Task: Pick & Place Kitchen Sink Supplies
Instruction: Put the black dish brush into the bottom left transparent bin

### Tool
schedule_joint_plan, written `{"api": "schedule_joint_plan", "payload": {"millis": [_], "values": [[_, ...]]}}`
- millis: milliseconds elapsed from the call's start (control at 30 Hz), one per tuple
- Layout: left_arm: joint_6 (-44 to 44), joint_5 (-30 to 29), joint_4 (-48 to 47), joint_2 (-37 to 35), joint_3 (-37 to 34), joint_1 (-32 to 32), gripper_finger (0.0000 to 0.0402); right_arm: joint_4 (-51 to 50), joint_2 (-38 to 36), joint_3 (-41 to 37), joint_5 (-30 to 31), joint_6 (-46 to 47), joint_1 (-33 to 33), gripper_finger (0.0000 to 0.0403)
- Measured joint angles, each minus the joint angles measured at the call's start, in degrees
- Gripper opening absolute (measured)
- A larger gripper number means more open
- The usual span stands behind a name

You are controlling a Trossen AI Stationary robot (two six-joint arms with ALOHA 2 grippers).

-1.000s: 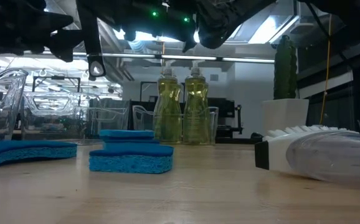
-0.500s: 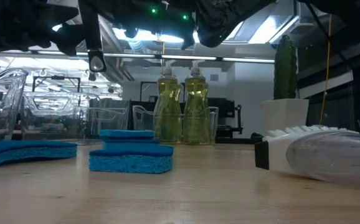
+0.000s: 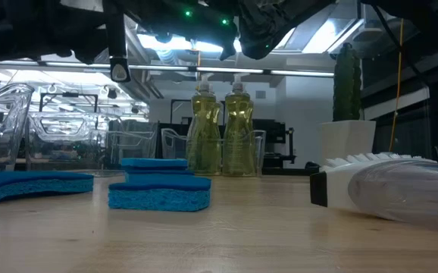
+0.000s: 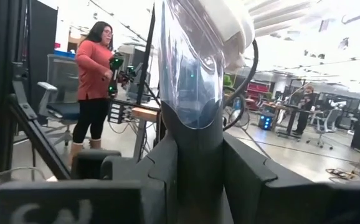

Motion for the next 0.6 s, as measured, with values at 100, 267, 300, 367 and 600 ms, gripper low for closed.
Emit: {"api": "schedule_joint_plan", "payload": {"millis": [100,267,300,367,600], "values": [[0.91,-1.27,0.08,1.1,0.85,0.81,0.0264,0.85,0.0,0.0,-0.18,0.24,-0.44,0.0097],[0.02,-1.52,0.09,3.75,2.32,2.39,0.0208,1.07,0.0,0.0,-0.46,0.44,-0.92,0.0097],[-0.34,-1.55,0.07,4.34,2.52,2.59,0.0193,1.16,0.0,0.0,-0.46,0.46,-0.93,0.0097],[-0.74,-1.73,0.09,5.44,3.12,2.96,0.0156,1.18,0.0,0.0,-0.7,0.37,-0.93,0.0097],[-0.4,-5.15,-0.05,7.39,4.83,3.94,0.0107,1.62,-0.09,0.0,-1.61,0.65,-1.6,0.0104]]}}
